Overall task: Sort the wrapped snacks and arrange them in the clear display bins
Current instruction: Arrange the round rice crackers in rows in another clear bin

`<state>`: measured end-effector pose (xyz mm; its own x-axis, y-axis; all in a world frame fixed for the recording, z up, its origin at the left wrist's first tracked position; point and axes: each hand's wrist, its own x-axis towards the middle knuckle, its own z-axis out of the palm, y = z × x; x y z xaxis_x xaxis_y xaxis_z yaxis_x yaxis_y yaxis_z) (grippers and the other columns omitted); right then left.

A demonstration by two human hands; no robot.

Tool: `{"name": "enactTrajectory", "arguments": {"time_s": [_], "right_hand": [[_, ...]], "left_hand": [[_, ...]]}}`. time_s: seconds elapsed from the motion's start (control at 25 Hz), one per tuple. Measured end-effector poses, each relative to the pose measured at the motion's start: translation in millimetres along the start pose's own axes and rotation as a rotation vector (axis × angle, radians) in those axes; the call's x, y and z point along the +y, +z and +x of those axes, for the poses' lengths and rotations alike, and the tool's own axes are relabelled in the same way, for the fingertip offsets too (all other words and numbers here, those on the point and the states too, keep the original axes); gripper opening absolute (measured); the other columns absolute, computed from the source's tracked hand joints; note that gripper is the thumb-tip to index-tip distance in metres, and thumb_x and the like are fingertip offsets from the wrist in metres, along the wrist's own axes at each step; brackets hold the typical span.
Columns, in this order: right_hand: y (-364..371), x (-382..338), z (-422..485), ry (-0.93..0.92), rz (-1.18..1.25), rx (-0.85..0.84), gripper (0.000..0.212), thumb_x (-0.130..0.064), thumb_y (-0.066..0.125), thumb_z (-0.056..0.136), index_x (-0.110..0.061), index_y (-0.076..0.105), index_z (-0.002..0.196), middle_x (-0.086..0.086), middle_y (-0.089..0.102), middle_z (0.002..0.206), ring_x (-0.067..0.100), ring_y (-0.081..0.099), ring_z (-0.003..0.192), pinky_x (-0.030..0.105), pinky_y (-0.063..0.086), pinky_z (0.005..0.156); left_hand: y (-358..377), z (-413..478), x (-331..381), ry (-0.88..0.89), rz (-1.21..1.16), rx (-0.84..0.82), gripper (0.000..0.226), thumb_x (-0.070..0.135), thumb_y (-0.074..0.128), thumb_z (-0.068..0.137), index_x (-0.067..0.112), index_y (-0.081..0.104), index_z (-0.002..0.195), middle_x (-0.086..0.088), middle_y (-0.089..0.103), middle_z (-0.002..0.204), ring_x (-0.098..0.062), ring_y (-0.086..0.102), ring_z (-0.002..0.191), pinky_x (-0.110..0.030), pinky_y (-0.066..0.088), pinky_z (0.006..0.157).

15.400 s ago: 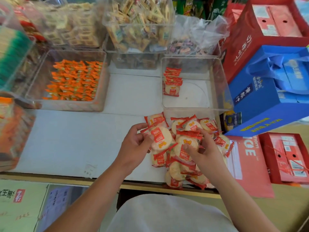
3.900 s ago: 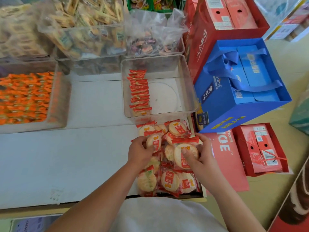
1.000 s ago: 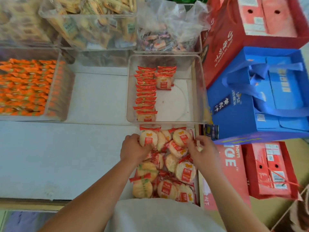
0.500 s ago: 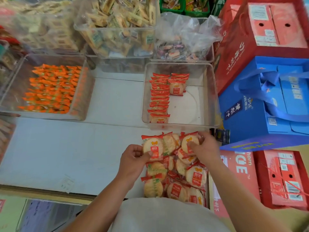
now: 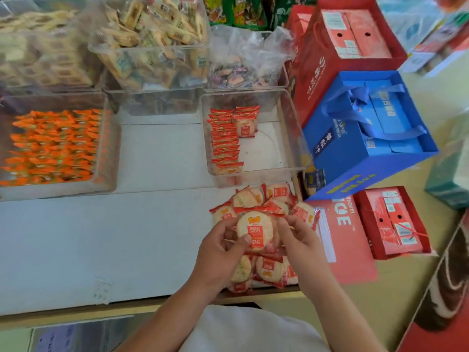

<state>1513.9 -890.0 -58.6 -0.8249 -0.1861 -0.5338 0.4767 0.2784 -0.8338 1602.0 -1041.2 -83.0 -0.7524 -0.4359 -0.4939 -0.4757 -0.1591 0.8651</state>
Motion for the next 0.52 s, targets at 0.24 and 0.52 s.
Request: {"name": "enactTrajectory", "arguments": {"time_s": [0.24, 0.52], "right_hand": [[-23, 25, -21, -0.06, -0.053, 0.112, 0.033, -0.032, 0.077, 0.092, -0.021, 0.064, 0.12, 0.001, 0.079, 0.096, 0.018, 0.076, 0.092, 0.042, 0.061, 0.084], [-112, 35, 17, -0.008, -0.167, 0.268, 0.041, -0.036, 0.065, 0.099, -0.027, 0.051, 0.138, -0.007, 0.073, 0.108, 0.017, 0.072, 0.101, 0.053, 0.056, 0.096]], "left_hand": [[24, -22, -3, 0.105, 0.18, -0.234, 0.027, 0.03, 0.069, 0.097, 0.05, 0.064, 0.115, 0.023, 0.069, 0.09, 0.002, 0.066, 0.081, -0.015, 0.053, 0.069], [81, 31, -34, -0.028, 0.367, -0.05, 0.019, 0.033, 0.061, 0.1, 0.03, 0.065, 0.118, 0.016, 0.066, 0.107, -0.004, 0.063, 0.1, -0.023, 0.052, 0.082]]}}
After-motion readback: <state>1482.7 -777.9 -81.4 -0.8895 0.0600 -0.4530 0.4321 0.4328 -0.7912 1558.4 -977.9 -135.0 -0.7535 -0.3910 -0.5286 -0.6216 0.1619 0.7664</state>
